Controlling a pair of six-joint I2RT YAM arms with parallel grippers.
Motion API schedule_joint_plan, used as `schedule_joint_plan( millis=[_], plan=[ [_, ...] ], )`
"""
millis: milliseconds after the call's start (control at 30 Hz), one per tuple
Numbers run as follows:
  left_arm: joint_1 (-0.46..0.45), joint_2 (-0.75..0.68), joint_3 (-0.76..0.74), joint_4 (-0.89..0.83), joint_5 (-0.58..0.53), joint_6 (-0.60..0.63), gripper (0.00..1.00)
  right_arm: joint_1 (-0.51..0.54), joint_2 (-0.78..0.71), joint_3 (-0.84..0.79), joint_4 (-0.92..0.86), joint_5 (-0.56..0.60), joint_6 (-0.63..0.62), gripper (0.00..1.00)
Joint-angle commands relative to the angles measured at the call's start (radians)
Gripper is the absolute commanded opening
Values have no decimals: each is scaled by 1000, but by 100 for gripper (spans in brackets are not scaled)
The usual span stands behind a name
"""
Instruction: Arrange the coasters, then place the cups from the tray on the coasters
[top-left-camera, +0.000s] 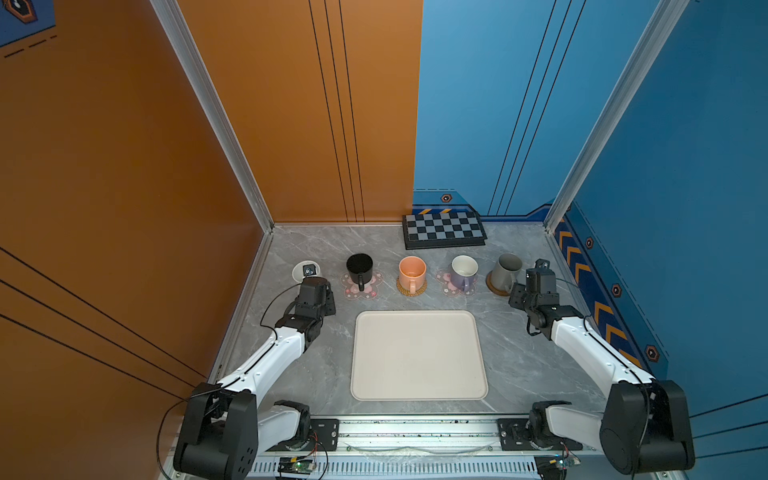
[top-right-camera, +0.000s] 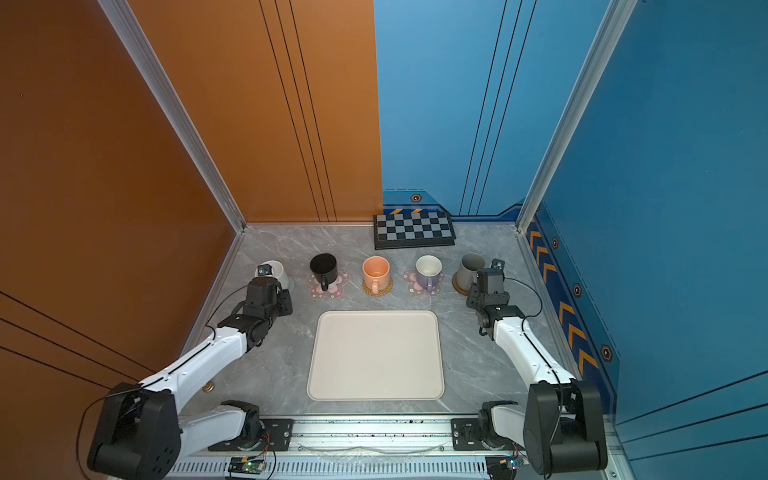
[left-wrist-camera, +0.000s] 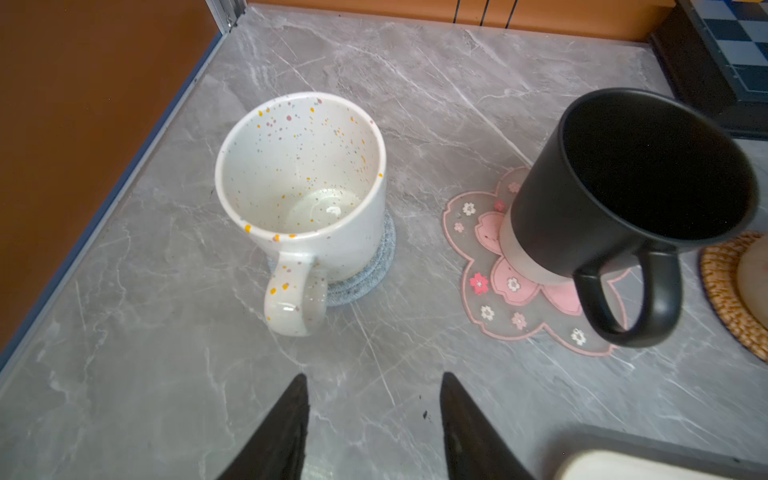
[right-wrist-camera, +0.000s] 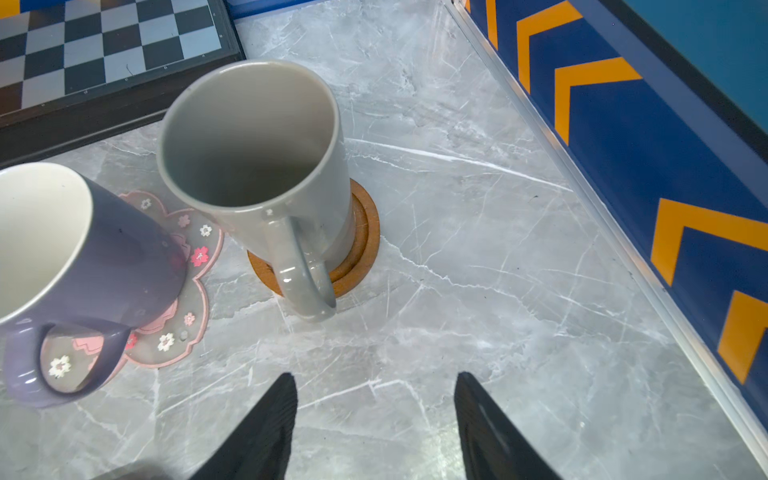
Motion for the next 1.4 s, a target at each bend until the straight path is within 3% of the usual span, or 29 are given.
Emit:
schedule_joint_plan(
  millis=[0,300,600,833,967,1133,1267,1300,1367],
  plan=[
    [5,16,-4,120,-54,42,63,-4,23,-49,201,47,-15,66],
    [-1,18,-42,239,-115,139,71,-7,129,-122,423,71,-69,67],
    [10,44,-197,549,-165,263,74,-7,140,-242,707,66,-139,71],
    [17,139,-246,745,-147,302,77,-9,198,-334,969,50,-188,76],
    [21,194,-251,817,-118,319,78,-3,269,-367,1097,19,-205,85],
    [32,288,-293,1007,-100,322,81,8,305,-369,1136,0,-228,87],
    [55,290,-328,1055,-105,285,85,8,307,-365,1128,-19,-235,87],
    [60,301,-340,1095,-97,281,93,8,307,-361,1121,-17,-235,88],
    [62,335,-353,1140,-93,280,98,8,307,-353,1106,-11,-235,89]
  ],
)
